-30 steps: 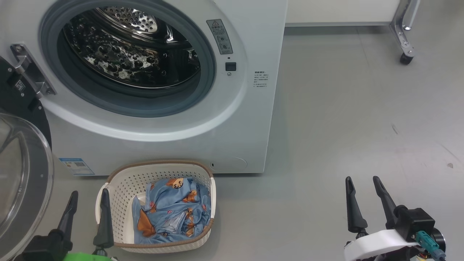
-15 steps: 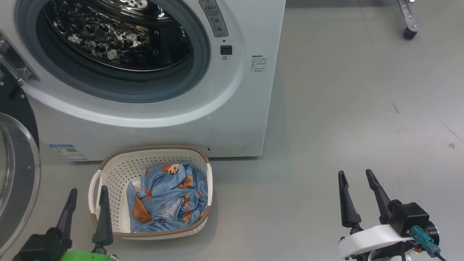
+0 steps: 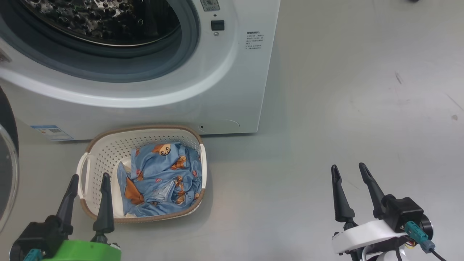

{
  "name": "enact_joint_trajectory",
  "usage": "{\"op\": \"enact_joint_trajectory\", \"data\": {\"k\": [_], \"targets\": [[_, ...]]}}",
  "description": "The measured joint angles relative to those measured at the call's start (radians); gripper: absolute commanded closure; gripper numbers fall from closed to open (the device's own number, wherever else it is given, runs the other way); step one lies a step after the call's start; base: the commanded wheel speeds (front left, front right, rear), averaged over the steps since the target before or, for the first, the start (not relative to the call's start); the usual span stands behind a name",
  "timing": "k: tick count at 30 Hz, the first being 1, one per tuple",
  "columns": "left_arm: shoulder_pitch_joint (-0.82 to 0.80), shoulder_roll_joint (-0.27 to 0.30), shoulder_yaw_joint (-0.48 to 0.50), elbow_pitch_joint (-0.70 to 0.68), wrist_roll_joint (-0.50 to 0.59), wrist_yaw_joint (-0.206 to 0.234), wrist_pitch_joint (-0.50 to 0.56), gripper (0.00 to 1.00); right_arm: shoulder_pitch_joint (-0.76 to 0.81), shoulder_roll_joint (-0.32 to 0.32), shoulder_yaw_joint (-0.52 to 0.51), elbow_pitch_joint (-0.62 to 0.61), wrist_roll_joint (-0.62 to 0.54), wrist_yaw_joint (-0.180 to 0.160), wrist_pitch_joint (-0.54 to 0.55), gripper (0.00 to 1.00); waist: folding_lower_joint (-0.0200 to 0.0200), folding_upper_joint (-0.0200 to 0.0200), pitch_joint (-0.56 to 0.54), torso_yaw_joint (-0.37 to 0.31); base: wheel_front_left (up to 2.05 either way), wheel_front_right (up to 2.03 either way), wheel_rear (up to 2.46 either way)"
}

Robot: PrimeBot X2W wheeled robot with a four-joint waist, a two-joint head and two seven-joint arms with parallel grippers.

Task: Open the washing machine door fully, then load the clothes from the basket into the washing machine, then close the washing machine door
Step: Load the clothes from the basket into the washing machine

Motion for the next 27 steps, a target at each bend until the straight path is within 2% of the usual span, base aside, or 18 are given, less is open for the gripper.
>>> {"op": "enact_joint_trajectory", "data": {"k": [13, 27], "targets": [[-0.062, 0.017, -0.032, -0.011, -0.028, 0.000, 0.000, 0.00, -0.068, -0.002, 0.027, -0.034, 0.000, -0.025, 0.000, 0.00, 0.0000, 0.0000, 0.153, -0.008, 0.00, 0.00, 0.00], [-0.161, 0.063, -0.031, 0.010, -0.064, 0.000, 0.000, 0.00, -0.164, -0.004, 0.072, -0.055, 0.005, -0.053, 0.000, 0.00, 0.0001, 0.0000, 0.323, -0.019, 0.00, 0.00, 0.00]]}}
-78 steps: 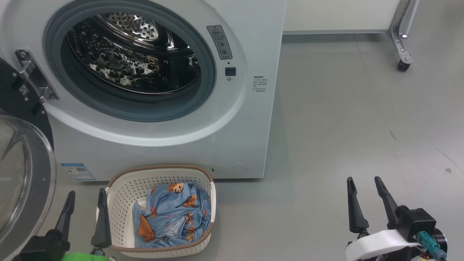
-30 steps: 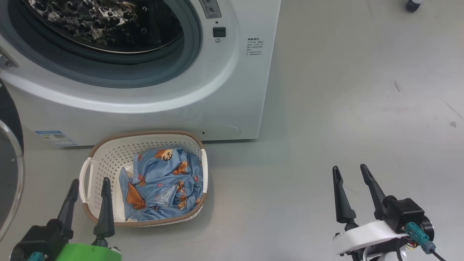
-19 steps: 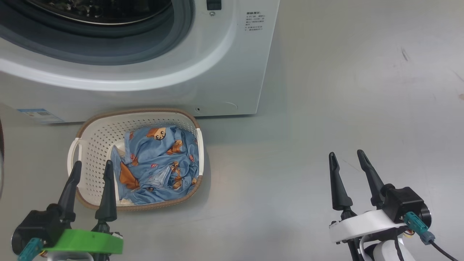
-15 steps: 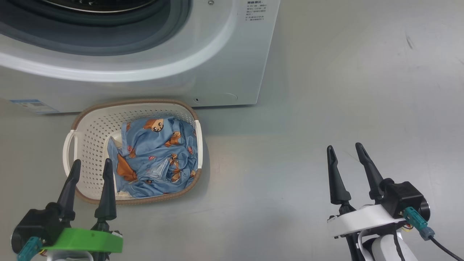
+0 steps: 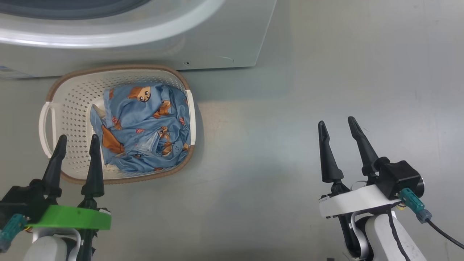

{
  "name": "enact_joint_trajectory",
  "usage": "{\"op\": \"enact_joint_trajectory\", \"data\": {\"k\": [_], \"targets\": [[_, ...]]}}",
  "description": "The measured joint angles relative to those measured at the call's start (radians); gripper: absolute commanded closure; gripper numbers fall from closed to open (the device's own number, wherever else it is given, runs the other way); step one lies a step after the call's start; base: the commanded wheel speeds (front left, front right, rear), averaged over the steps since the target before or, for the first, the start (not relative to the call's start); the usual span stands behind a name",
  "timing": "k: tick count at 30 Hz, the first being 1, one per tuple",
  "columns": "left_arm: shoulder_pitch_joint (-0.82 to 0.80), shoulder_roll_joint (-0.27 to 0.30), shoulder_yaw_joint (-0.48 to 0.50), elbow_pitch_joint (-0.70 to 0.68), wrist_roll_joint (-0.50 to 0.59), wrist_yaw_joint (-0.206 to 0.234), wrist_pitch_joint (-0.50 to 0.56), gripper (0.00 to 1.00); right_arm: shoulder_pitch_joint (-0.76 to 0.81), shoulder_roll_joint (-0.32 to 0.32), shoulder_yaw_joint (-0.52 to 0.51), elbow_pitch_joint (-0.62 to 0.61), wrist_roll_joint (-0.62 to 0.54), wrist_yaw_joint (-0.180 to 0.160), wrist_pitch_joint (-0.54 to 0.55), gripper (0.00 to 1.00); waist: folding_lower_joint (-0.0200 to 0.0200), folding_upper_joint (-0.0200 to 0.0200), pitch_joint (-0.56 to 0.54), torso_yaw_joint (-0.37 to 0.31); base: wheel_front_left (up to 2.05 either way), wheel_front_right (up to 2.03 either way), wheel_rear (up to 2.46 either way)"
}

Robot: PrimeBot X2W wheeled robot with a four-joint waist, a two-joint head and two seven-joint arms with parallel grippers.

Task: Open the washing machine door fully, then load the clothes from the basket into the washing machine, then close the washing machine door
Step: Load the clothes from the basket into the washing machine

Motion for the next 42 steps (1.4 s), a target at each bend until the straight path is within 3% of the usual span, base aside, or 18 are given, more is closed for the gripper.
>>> {"op": "enact_joint_trajectory", "data": {"k": [12, 33, 42], "targets": [[-0.117, 0.089, -0.083, 0.120, -0.036, 0.000, 0.016, 0.00, -0.058, -0.003, 0.046, -0.001, 0.016, -0.016, 0.000, 0.00, 0.0000, 0.0000, 0.111, -0.030, 0.00, 0.00, 0.00], [-0.350, 0.242, -0.194, 0.295, -0.163, 0.000, 0.218, 0.00, -0.119, -0.004, 0.098, -0.016, 0.029, -0.044, 0.000, 0.00, 0.0000, 0.0000, 0.283, -0.107, 0.00, 0.00, 0.00], [-0.441, 0.271, -0.227, 0.344, -0.221, 0.000, 0.307, 0.00, -0.131, -0.004, 0.113, -0.027, 0.047, -0.053, 0.000, 0.00, 0.0000, 0.0000, 0.351, -0.136, 0.00, 0.00, 0.00]]}}
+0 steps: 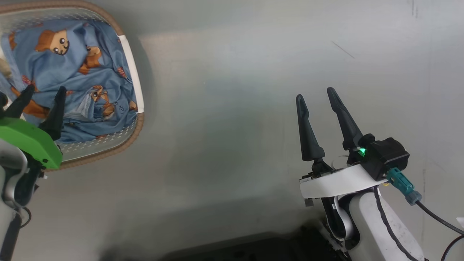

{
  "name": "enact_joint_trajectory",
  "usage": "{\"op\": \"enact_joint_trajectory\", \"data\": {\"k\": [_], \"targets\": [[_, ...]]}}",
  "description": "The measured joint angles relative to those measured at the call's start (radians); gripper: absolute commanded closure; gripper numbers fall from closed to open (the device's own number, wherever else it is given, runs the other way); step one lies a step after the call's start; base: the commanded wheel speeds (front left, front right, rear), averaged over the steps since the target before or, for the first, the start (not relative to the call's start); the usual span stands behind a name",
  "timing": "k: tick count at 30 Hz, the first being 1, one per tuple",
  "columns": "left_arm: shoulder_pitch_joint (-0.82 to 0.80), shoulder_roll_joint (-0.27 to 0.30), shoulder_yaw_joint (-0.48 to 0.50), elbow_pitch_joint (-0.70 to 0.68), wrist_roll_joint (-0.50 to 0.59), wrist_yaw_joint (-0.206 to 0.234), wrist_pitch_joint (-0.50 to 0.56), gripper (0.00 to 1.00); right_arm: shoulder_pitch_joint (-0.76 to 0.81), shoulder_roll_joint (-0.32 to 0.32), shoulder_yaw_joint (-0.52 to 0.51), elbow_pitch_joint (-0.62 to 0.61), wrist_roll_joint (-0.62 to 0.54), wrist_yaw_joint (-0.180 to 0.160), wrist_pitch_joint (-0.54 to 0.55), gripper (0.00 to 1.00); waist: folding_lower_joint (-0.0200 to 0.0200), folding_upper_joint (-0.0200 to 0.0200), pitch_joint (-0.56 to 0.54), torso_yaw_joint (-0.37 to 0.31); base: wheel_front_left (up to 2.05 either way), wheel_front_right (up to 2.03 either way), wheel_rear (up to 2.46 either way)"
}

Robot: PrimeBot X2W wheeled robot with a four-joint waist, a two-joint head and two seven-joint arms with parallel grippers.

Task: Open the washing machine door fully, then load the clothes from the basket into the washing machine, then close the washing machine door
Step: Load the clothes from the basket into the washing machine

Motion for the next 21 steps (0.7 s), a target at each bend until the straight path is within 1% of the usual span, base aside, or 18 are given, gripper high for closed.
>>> {"op": "enact_joint_trajectory", "data": {"k": [4, 11, 19, 21], "targets": [[-0.033, 0.018, -0.005, 0.028, -0.018, 0.000, 0.038, 0.00, -0.008, 0.000, 0.012, -0.005, 0.008, -0.001, 0.000, 0.00, 0.0000, 0.0000, 0.030, -0.011, 0.00, 0.00, 0.00], [-0.098, 0.069, -0.023, 0.068, -0.020, 0.000, 0.091, 0.00, -0.010, 0.000, 0.022, -0.008, 0.014, -0.008, 0.000, 0.00, -0.0001, 0.0000, 0.078, -0.031, 0.00, 0.00, 0.00], [-0.151, 0.100, -0.051, 0.094, -0.020, 0.000, 0.125, 0.00, -0.018, 0.000, 0.035, -0.017, 0.030, -0.010, 0.000, 0.00, -0.0001, 0.0000, 0.128, -0.052, 0.00, 0.00, 0.00], [-0.161, 0.104, -0.054, 0.099, -0.020, -0.001, 0.126, 0.00, -0.019, 0.000, 0.040, -0.018, 0.034, -0.016, 0.000, 0.00, -0.0001, 0.0000, 0.138, -0.058, 0.00, 0.00, 0.00]]}}
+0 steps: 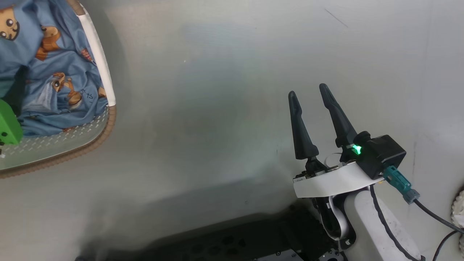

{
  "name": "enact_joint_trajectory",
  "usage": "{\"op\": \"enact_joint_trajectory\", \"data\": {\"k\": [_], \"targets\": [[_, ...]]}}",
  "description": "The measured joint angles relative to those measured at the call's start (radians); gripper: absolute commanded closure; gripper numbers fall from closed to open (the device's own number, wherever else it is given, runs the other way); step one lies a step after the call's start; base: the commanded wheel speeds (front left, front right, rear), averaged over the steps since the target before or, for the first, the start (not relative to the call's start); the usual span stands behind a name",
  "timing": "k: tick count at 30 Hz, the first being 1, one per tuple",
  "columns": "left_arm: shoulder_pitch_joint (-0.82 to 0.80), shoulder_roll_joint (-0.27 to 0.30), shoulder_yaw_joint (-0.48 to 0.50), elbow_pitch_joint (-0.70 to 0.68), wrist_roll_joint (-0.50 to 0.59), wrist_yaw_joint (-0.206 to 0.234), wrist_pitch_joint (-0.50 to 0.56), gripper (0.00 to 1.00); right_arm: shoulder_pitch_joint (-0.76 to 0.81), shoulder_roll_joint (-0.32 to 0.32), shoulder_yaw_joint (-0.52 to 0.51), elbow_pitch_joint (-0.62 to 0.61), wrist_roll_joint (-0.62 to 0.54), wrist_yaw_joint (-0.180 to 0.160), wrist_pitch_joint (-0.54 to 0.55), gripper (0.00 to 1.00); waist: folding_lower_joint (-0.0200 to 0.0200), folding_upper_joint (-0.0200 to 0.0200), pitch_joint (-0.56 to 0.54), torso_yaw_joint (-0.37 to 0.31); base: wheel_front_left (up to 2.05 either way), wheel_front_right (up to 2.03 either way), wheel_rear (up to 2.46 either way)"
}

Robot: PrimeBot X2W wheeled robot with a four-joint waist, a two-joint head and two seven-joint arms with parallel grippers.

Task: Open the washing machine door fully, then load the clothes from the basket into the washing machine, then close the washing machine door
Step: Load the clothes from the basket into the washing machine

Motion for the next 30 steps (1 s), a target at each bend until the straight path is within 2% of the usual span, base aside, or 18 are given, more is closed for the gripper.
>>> {"op": "enact_joint_trajectory", "data": {"k": [17, 18, 19, 20, 24, 30], "targets": [[-0.090, 0.016, -0.047, 0.107, 0.052, 0.000, 0.029, 0.00, -0.008, 0.001, 0.015, -0.007, 0.015, -0.002, 0.000, 0.00, 0.0000, 0.0000, 0.031, -0.038, 0.00, 0.00, 0.00], [-0.095, 0.014, -0.047, 0.114, 0.051, 0.000, 0.033, 0.32, -0.008, 0.001, 0.015, -0.007, 0.015, -0.002, 0.000, 0.00, 0.0000, 0.0000, 0.031, -0.039, 0.00, 0.00, 0.00], [-0.098, 0.013, -0.050, 0.119, 0.052, 0.000, 0.035, 0.78, -0.008, 0.001, 0.016, -0.007, 0.015, -0.002, 0.000, 0.00, 0.0000, 0.0000, 0.031, -0.040, 0.00, 0.00, 0.00], [-0.100, 0.011, -0.055, 0.122, 0.052, 0.000, 0.035, 1.00, -0.008, 0.001, 0.016, -0.007, 0.016, -0.002, 0.000, 0.00, 0.0000, 0.0000, 0.031, -0.040, 0.00, 0.00, 0.00], [-0.101, 0.000, -0.061, 0.135, 0.052, 0.000, 0.033, 1.00, -0.010, 0.001, 0.013, -0.015, 0.018, -0.002, 0.000, 0.00, 0.0000, 0.0000, 0.028, -0.041, 0.00, 0.00, 0.00], [-0.099, -0.035, -0.071, 0.151, 0.051, 0.000, -0.047, 1.00, -0.063, 0.001, -0.024, -0.018, 0.023, -0.002, 0.000, 0.00, 0.0000, 0.0000, 0.005, -0.038, 0.00, 0.00, 0.00]]}}
